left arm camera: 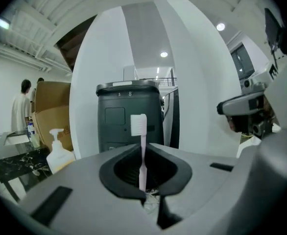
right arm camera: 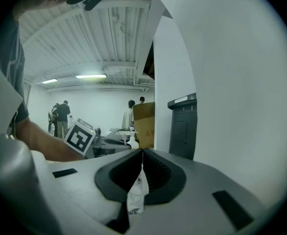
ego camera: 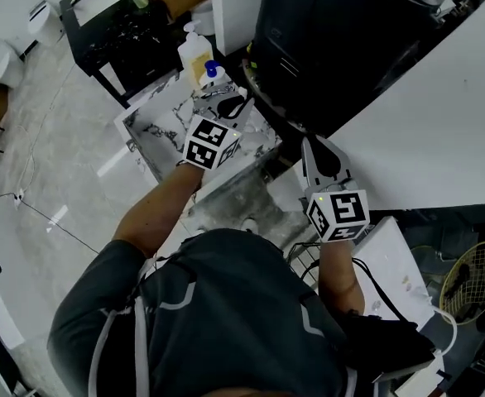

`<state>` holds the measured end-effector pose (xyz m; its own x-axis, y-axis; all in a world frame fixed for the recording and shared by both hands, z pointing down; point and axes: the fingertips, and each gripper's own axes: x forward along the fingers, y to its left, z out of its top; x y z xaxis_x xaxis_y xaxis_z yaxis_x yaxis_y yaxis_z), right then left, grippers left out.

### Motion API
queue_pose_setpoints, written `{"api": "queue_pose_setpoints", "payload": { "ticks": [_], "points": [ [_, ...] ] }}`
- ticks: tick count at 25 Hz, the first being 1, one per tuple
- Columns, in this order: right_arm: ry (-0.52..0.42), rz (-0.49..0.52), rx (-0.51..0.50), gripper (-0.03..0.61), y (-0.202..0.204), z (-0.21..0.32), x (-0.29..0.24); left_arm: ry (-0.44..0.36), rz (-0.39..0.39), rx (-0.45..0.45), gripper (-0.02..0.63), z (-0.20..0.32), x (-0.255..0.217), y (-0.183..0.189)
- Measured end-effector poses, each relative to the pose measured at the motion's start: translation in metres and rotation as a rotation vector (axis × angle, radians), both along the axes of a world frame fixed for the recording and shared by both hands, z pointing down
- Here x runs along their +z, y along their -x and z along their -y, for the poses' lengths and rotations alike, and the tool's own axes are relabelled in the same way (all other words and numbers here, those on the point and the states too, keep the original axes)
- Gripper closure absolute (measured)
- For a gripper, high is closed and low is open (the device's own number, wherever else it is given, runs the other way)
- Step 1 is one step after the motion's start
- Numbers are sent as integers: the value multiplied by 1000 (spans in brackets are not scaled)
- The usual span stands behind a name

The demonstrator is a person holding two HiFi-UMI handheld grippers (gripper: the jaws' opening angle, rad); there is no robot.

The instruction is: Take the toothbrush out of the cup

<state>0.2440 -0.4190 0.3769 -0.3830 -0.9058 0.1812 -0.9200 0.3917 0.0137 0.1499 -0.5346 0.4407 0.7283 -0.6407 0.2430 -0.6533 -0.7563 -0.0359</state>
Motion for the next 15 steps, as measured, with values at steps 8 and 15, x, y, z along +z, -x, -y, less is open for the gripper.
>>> {"api": "queue_pose_setpoints", "payload": {
  "ticks": [8,15],
  "points": [
    [-55,4,-52,549,10,22,-31,-45,-107,-23,586,-19,-76,30],
    [-90,6,-33,549,15,34,-55,-78,-146,-66,586,-40,-124,77]
  ]
}}
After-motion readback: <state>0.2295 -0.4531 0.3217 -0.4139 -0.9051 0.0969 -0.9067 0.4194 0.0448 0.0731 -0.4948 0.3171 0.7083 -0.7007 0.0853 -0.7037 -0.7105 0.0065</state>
